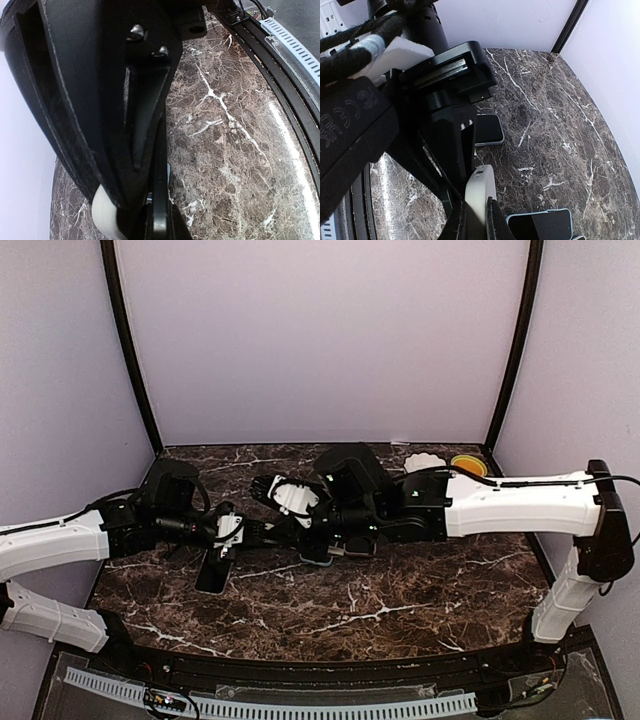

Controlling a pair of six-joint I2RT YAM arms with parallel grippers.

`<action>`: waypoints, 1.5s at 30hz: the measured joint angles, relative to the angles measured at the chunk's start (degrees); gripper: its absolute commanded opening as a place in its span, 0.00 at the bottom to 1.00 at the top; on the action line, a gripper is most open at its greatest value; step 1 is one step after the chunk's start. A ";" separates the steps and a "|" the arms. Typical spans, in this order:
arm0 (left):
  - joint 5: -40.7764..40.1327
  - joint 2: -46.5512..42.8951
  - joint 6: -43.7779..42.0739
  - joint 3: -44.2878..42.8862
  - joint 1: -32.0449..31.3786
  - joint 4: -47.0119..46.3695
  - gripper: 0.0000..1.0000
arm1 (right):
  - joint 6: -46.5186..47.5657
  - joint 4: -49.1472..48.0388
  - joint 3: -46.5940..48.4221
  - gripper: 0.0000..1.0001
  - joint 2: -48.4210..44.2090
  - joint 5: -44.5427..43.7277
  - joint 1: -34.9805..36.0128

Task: Take the phone out of the phone case
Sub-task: Remove the phone case from the phone, then place the phone case at the center of the board.

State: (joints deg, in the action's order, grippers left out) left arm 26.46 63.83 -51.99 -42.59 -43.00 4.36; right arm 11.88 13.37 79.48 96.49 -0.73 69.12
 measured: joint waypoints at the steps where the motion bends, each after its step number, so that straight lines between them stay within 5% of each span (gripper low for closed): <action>1: 0.02 0.00 -0.11 0.02 0.00 0.00 0.00 | -0.11 -0.15 -0.24 0.00 -0.22 -0.20 0.00; 27: -8.50 -3.34 -0.15 0.81 4.83 -0.44 0.00 | -7.21 13.53 -6.60 0.00 -9.40 -7.26 -10.25; 37: -9.86 -4.20 -0.13 0.81 5.51 -1.81 0.00 | -20.20 1.05 -6.27 0.00 -8.96 -4.61 -23.39; 45: -9.79 -4.20 -0.11 0.81 5.62 -1.90 0.00 | -32.59 -14.82 0.94 0.00 6.51 8.90 -34.71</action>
State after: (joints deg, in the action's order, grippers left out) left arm 16.67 59.64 -52.10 -41.78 -37.39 2.46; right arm -20.71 -1.45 80.42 103.00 8.16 34.41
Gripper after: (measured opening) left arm 0.089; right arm 0.093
